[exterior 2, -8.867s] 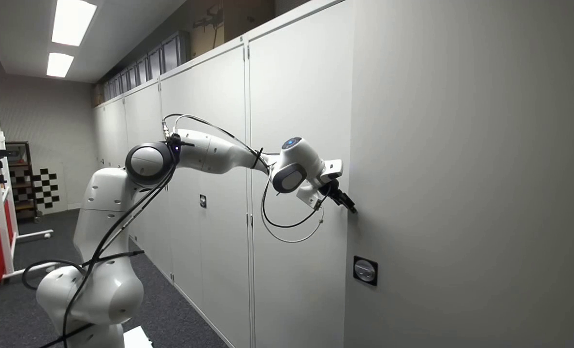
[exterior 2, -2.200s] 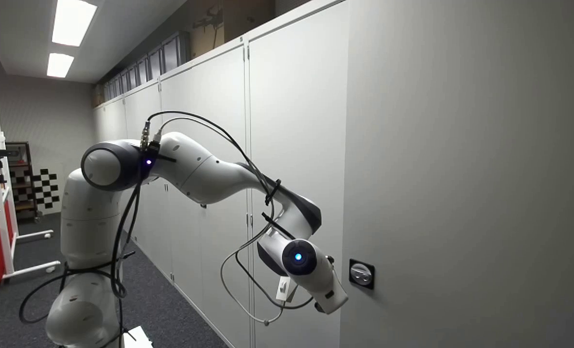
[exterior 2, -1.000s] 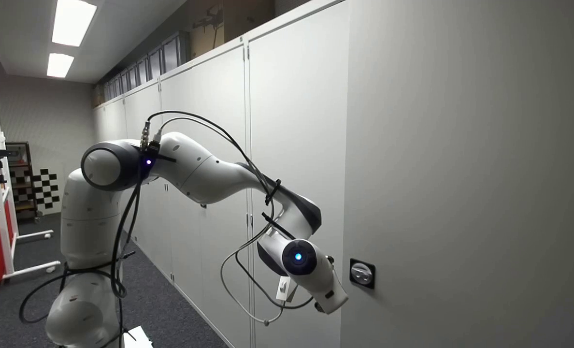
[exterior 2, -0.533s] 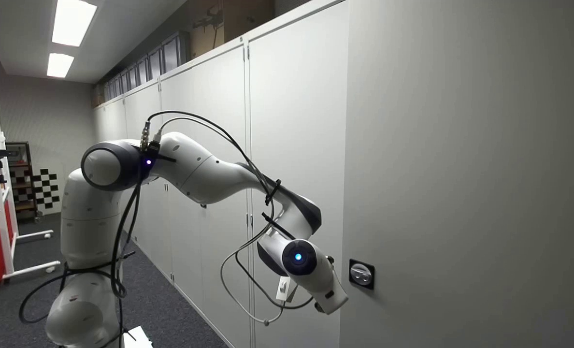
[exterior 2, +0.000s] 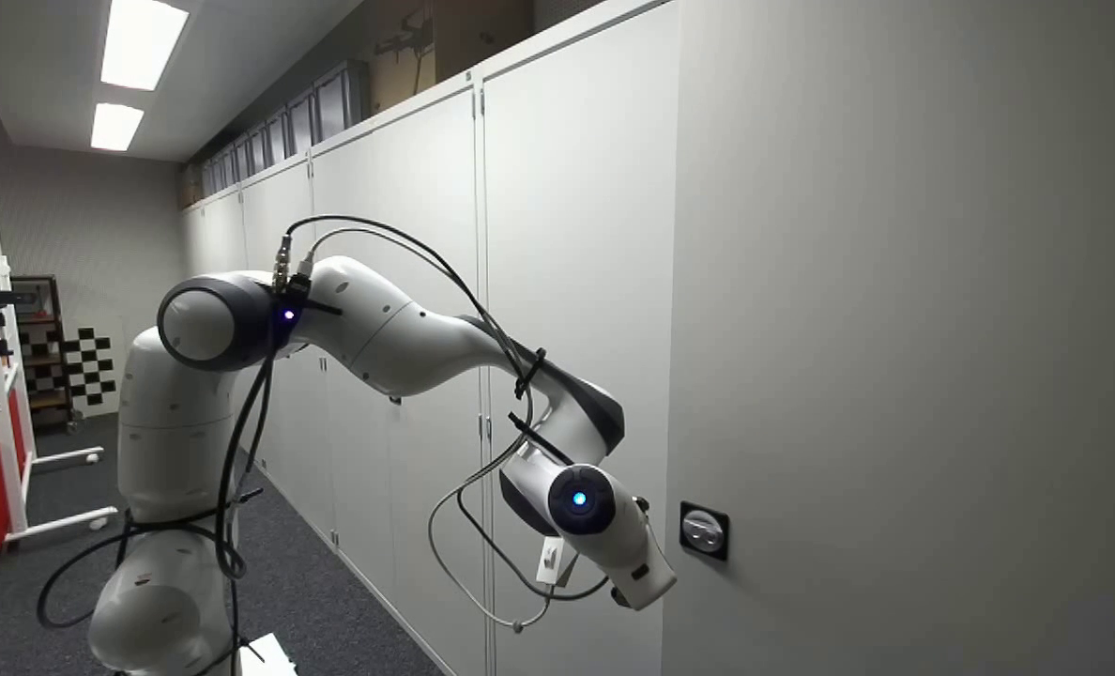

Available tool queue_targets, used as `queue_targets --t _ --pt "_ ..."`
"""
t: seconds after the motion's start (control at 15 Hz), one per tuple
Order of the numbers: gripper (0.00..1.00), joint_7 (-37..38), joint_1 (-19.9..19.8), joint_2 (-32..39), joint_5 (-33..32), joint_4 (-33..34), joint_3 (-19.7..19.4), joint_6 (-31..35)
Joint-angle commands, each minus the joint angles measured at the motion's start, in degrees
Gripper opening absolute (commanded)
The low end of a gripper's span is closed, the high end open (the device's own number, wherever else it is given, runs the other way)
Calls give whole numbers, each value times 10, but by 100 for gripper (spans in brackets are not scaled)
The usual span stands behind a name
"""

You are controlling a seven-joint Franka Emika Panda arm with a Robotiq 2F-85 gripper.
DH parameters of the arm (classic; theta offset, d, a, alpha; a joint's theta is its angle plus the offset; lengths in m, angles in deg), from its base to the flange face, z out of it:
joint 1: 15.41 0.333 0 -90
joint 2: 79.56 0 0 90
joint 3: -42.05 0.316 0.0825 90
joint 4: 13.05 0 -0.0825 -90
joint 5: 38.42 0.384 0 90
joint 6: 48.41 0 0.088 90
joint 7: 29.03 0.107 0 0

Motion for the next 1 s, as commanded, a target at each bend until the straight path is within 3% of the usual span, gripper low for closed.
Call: queue_targets --t 0.0,0.33,0.67,0.93 --pt "100 1 -1 0 -1 0 0 0" --pt "100 4 -2 2 37 5 1 9" --pt "100 -12 1 9 137 2 3 22" --pt "100 -21 1 23 180 4 1 14"
